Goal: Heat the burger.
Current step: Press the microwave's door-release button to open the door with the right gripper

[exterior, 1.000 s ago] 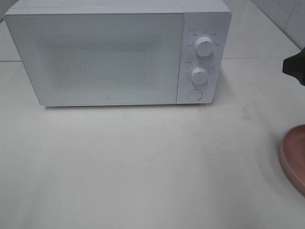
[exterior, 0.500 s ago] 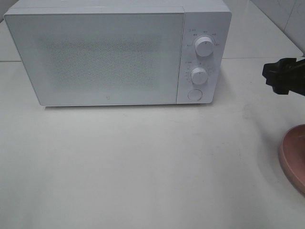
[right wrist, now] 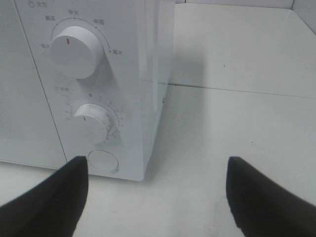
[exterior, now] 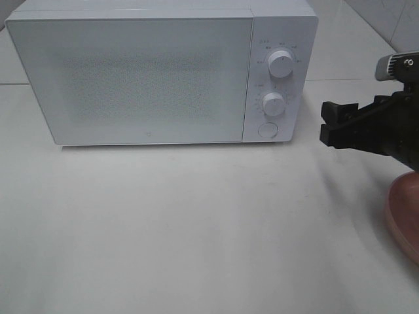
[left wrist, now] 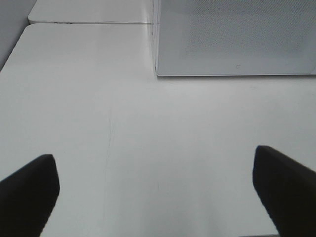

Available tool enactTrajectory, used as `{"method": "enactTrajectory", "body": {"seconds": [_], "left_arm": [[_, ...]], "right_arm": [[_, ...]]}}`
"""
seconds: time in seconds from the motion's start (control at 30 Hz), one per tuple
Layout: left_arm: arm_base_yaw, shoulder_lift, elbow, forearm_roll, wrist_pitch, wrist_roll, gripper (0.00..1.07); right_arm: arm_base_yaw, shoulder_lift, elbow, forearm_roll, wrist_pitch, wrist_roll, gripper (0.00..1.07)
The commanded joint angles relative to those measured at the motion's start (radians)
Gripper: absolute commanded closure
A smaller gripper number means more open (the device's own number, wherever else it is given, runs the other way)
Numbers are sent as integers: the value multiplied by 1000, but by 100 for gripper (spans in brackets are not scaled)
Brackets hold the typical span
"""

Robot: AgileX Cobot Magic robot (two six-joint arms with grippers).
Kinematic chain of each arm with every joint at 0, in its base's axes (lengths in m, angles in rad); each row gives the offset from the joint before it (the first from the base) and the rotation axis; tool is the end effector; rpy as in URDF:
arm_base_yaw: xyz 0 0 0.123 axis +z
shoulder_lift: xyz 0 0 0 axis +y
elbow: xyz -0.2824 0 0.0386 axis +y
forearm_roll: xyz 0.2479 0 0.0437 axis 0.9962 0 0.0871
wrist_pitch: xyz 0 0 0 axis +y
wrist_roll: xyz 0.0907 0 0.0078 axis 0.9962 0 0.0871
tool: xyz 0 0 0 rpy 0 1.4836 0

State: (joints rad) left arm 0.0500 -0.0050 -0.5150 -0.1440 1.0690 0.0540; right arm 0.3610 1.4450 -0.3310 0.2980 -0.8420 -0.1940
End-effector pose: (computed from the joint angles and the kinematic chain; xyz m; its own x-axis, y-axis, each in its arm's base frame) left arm -0.0076 -0.0119 0.2813 -0.4420 -0.0376 -0.8962 0.0563 0.9960 -0.0696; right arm 0.2300 0.0656 0.1864 -0.1936 -0.0650 -0.9789 -0.1426 0.9891 -0.0375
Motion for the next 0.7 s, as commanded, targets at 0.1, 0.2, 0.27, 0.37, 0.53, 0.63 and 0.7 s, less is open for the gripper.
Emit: {"method": "enactTrajectory", "body": {"seconds": [0.1,0.2,0.27,0.37,0.53,0.63,0.7], "left_arm": [[2,-18,-1,-7,-3,-1,7],[2,-18,-1,-7,-3,-1,7],[2,-18,-1,-7,-3,-1,7],[2,-18,-1,-7,-3,-1,7],[2,-18,-1,-7,-3,-1,7],[2,-18,-1,-7,-3,-1,7],[2,-18,-1,-7,-3,-1,7]], "right_arm": [[112,62,2,139,-159,-44,32],[168,100,0,225,-212,-58,32],[203,130,0,273,-248,-65,32],[257,169,-1,331,-302,-65,32],[334,227,-8,426,-345,-67,32],[375,271,-33,476,-352,-79,32],[379,280,-38,481,-353,-81,32]]}}
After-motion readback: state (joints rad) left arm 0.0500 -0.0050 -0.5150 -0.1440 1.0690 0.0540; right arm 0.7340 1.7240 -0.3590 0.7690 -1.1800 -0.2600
